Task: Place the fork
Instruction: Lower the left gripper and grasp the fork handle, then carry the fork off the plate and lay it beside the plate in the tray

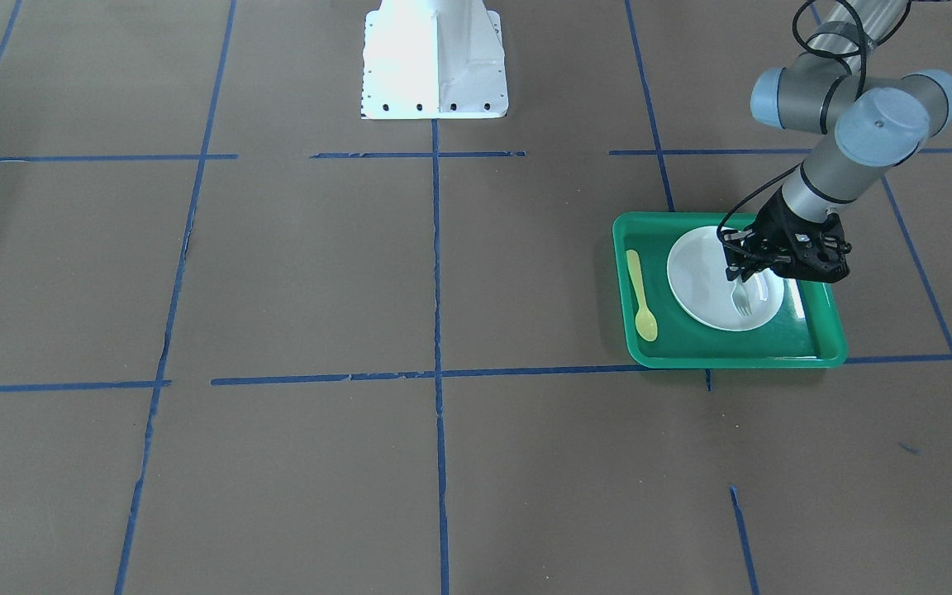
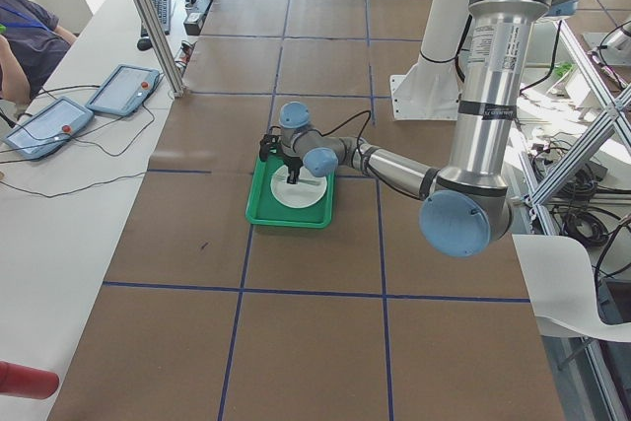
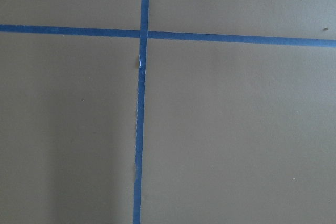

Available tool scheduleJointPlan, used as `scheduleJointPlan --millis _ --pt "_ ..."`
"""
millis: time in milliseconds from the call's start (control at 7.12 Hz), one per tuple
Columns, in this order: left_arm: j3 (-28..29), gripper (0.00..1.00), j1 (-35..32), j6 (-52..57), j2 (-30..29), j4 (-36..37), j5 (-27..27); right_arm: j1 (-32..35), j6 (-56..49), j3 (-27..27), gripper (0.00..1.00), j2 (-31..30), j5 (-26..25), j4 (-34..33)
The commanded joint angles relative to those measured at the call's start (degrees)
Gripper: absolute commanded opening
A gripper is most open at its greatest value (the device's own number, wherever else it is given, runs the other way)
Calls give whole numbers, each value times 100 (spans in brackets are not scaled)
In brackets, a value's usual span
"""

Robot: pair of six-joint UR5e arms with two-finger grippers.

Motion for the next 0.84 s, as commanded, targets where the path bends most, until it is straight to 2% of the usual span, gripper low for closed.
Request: scheduleJointPlan --millis 0,281,702 --pt "-52 0 -209 139 260 -25 -12 0 -3 0 100 0 0 0" --pt "262 0 -534 324 270 -60 6 0 6 0 100 0 0 0" --pt "502 0 -571 325 279 -69 6 0 6 0 100 0 0 0"
